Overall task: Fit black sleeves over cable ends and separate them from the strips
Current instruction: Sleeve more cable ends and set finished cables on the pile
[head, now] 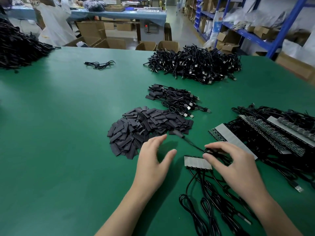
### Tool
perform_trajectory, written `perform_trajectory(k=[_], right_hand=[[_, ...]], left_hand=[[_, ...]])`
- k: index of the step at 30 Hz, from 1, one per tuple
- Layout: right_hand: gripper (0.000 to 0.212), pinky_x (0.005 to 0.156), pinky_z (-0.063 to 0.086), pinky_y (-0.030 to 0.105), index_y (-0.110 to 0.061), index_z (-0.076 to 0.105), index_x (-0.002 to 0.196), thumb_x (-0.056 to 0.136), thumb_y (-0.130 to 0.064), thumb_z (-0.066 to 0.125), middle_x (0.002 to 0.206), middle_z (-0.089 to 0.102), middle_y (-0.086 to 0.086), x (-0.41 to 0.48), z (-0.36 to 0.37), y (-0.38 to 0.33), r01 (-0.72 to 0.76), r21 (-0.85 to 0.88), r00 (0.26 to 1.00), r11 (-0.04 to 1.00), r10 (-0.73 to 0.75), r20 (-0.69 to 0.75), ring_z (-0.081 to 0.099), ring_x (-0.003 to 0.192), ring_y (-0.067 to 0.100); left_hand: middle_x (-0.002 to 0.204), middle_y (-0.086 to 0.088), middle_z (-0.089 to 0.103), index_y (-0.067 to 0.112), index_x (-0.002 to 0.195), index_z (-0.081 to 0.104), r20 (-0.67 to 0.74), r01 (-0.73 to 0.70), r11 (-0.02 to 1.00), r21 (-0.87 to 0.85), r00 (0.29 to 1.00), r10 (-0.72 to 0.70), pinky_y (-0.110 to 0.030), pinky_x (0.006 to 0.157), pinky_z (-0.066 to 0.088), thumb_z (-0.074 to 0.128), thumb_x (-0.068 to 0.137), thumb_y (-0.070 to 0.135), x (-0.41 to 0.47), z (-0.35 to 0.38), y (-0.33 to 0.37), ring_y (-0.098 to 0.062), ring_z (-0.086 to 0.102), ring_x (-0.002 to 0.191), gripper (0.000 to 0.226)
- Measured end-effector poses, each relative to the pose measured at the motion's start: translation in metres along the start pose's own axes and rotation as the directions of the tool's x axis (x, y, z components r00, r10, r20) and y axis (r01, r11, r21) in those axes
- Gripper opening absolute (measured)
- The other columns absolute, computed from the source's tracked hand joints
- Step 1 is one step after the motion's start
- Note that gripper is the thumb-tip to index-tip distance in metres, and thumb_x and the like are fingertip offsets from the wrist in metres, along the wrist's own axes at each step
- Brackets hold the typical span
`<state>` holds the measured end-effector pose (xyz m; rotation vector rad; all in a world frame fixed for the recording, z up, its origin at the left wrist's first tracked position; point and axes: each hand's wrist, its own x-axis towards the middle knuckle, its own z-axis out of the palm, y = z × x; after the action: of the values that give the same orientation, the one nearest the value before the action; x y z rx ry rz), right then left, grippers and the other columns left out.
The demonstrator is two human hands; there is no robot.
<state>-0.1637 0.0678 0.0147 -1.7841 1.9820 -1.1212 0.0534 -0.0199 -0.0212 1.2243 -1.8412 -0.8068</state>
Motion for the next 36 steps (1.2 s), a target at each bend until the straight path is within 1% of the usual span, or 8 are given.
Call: perform_trajectory(k=[4, 9, 15, 19, 23, 25, 31, 36], right_hand=[[0.014, 0.078, 0.05, 0.017, -0.044, 0.072, 0.095, 0.082, -0.045, 0.076, 0.095, 0.069, -0.027, 0.022, -0.004, -0.008, -0.001, 0.0, 1.0, 1.0, 0.001, -0.015, 0.064, 0.094, -0.003], [0.019, 0.078, 0.046, 0.009, -0.033, 0.074, 0.1, 0.083, -0.038, 0.078, 0.094, 0.068, -0.023, 0.097, -0.005, -0.03, 0.132, -0.069, 0.991, 0.989, -0.132, 0.004, 0.063, 0.087, -0.008], [0.027, 0.088, 0.055, 0.036, -0.021, 0.075, 0.107, 0.086, -0.037, 0.08, 0.099, 0.072, 0.0, 0.219, 0.008, -0.062, 0.219, -0.171, 0.973, 0.961, -0.228, -0.034, 0.065, 0.09, 0.017], [0.034, 0.095, 0.053, 0.045, -0.018, 0.071, 0.117, 0.091, -0.04, 0.075, 0.109, 0.071, 0.005, 0.247, 0.021, -0.064, 0.113, -0.262, 0.992, 0.958, -0.121, -0.015, 0.065, 0.101, 0.024], [0.019, 0.085, 0.055, 0.034, -0.018, 0.073, 0.107, 0.1, -0.033, 0.064, 0.105, 0.071, 0.002, 0.199, 0.035, -0.048, 0.102, -0.162, 0.995, 0.982, -0.104, -0.006, 0.065, 0.094, 0.019], [0.015, 0.076, 0.052, 0.025, -0.027, 0.073, 0.098, 0.1, -0.037, 0.062, 0.099, 0.073, -0.005, 0.157, 0.034, -0.034, 0.05, -0.089, 0.996, 0.995, -0.044, 0.075, 0.067, 0.09, 0.014], [0.033, 0.085, 0.055, 0.024, -0.034, 0.077, 0.099, 0.085, -0.06, 0.063, 0.098, 0.077, -0.012, 0.047, 0.012, -0.004, -0.27, 0.237, 0.89, 0.933, 0.148, 0.431, 0.071, 0.094, 0.0], [0.011, 0.065, 0.056, 0.029, -0.02, 0.074, 0.096, 0.089, -0.026, 0.079, 0.086, 0.077, 0.009, 0.02, 0.02, -0.002, -0.418, 0.432, 0.873, 0.8, 0.221, 0.435, 0.07, 0.073, 0.017]], left_hand=[[0.146, 0.011, 0.051, 0.025, 0.14, 0.061, 0.193, -0.218, 0.915, 0.339, 0.968, 0.159, -0.034, 0.118, 0.031, 0.05, 0.096, 0.063, -0.004, 0.007, -0.001, -0.012, 0.035, 0.138, 0.059], [0.156, 0.011, 0.037, 0.034, 0.145, 0.054, 0.295, -0.284, 0.851, 0.441, 0.942, 0.161, -0.036, 0.122, 0.017, 0.036, 0.094, 0.076, -0.006, 0.014, -0.004, -0.016, 0.022, 0.147, 0.069], [0.152, 0.012, 0.042, 0.041, 0.141, 0.056, 0.321, -0.304, 0.853, 0.424, 0.931, 0.172, -0.039, 0.122, 0.017, 0.045, 0.093, 0.072, -0.005, 0.012, -0.002, -0.015, 0.026, 0.143, 0.059], [0.141, 0.017, 0.048, 0.041, 0.132, 0.062, 0.297, -0.295, 0.885, 0.359, 0.936, 0.192, -0.034, 0.12, 0.016, 0.056, 0.09, 0.07, -0.004, 0.01, -0.002, -0.009, 0.032, 0.137, 0.051], [0.127, 0.025, 0.054, 0.041, 0.126, 0.062, 0.288, -0.262, 0.935, 0.24, 0.939, 0.189, -0.029, 0.118, 0.018, 0.067, 0.085, 0.065, -0.001, 0.005, -0.001, 0.001, 0.04, 0.128, 0.048], [0.12, 0.025, 0.061, 0.038, 0.123, 0.062, 0.288, -0.23, 0.961, 0.153, 0.941, 0.179, -0.032, 0.116, 0.026, 0.074, 0.084, 0.055, 0.0, 0.003, 0.002, 0.006, 0.048, 0.12, 0.045], [0.095, 0.012, 0.073, 0.024, 0.121, 0.063, 0.323, -0.002, 0.962, -0.274, 0.942, 0.094, -0.025, 0.091, 0.054, 0.081, 0.085, 0.01, -0.001, -0.002, 0.01, -0.007, 0.071, 0.09, 0.043], [0.094, 0.005, 0.07, 0.024, 0.121, 0.064, 0.34, 0.079, 0.912, -0.402, 0.938, 0.068, -0.025, 0.085, 0.055, 0.077, 0.089, 0.002, -0.005, -0.003, 0.016, -0.011, 0.067, 0.081, 0.041]])
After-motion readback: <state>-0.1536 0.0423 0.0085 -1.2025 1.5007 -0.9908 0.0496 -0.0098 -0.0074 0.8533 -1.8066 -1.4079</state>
